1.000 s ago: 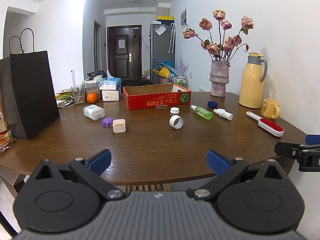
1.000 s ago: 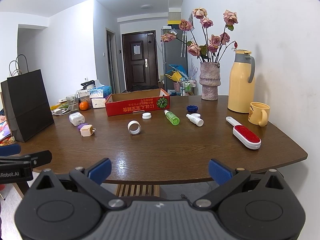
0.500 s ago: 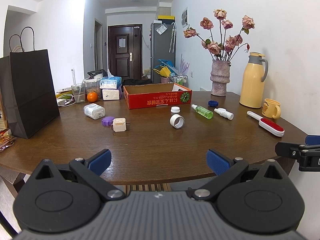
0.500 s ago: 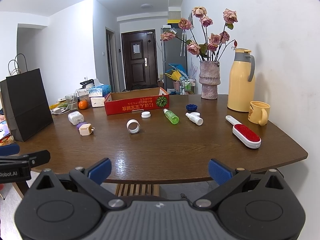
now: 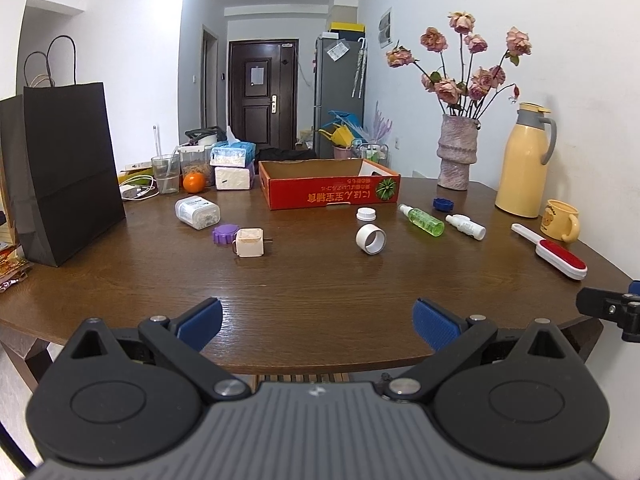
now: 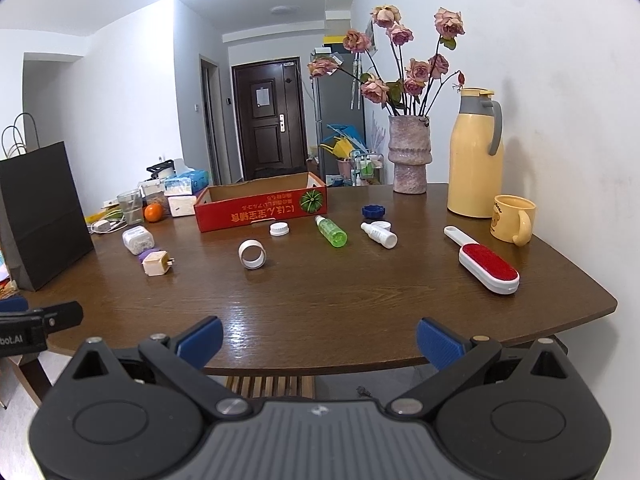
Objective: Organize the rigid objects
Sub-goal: 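Reach the right tool to the red lint roller while the left tool approaches the cream plug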
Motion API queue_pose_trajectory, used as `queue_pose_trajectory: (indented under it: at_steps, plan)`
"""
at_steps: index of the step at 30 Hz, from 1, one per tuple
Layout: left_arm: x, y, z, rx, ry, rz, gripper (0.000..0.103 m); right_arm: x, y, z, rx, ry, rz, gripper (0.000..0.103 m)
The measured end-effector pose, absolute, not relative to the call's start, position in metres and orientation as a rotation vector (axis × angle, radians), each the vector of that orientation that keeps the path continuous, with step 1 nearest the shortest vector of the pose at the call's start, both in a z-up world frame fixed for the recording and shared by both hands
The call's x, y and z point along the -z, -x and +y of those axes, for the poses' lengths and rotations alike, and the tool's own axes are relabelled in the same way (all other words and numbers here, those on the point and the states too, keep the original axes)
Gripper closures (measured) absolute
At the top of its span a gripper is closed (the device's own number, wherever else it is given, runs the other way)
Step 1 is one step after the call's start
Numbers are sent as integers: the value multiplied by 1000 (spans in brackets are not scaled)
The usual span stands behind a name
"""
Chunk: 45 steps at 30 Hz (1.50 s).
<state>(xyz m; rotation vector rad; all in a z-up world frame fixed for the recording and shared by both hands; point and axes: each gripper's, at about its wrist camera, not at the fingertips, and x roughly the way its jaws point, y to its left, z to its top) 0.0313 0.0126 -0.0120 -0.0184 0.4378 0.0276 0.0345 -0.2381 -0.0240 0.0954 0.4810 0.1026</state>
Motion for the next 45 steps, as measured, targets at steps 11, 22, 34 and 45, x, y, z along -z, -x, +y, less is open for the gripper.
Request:
queue_pose_trajectory:
  at_steps: [11,22,34,45]
  plan:
    - [17,-62,22,-58,33,469,0,32,-62,-245,-87,-103,503,0]
    - [22,-101,29,-76,49,507,0,39,-94,-253,-56,-100,524,0]
    - [25,-150,34,-122,58,532,0,46,-141,-271,-3,-89,534,0]
    - [29,-201,39,-158,73,545,0,60,-191,-296,44,-96,571,1]
